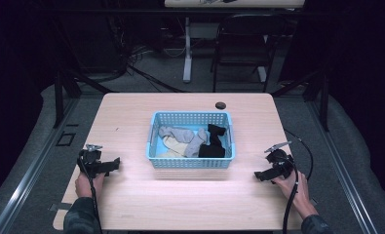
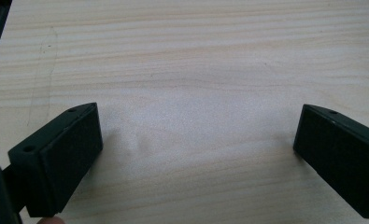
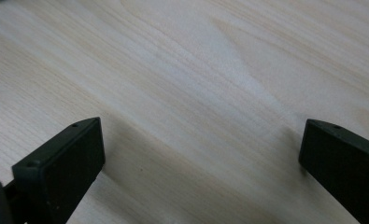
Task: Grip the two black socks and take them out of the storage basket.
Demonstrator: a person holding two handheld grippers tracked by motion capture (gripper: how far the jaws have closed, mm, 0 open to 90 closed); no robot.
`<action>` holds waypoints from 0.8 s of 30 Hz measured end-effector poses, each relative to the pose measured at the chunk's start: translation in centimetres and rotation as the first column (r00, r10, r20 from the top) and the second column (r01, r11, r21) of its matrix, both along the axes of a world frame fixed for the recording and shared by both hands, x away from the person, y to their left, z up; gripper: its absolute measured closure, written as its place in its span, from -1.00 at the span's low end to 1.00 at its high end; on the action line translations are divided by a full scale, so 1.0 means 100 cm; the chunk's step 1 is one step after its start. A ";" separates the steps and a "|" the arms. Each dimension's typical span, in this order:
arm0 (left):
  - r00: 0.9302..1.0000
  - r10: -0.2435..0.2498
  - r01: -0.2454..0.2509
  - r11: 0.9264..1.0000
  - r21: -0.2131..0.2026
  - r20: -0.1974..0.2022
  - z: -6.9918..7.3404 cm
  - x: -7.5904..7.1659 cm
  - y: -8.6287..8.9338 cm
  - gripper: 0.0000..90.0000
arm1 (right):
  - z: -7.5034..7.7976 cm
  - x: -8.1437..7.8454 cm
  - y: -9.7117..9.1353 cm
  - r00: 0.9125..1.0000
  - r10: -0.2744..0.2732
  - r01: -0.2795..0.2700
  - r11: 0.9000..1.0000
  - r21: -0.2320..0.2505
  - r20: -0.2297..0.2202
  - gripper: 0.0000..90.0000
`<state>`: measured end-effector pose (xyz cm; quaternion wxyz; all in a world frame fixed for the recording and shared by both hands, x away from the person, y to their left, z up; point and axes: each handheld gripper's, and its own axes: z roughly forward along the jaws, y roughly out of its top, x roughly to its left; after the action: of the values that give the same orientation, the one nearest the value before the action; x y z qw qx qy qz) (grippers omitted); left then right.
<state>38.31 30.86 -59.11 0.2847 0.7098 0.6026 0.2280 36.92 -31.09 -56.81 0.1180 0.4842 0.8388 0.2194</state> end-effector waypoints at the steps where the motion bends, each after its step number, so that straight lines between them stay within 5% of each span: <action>1: 1.000 0.001 -0.001 1.000 -0.001 -0.003 0.000 0.000 0.000 -0.97 | 0.001 0.000 0.000 1.000 0.006 -0.006 1.000 0.003 -0.004 -1.00; 24: 1.000 0.012 -0.012 1.000 0.009 0.004 0.000 0.000 -0.002 -0.98 | 0.049 0.001 0.012 0.997 0.067 -0.067 0.997 0.021 0.031 -0.97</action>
<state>38.31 30.63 -59.11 0.2814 0.7069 0.6053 0.2337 36.98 -29.91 -51.89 0.1177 0.4537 0.8502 0.2398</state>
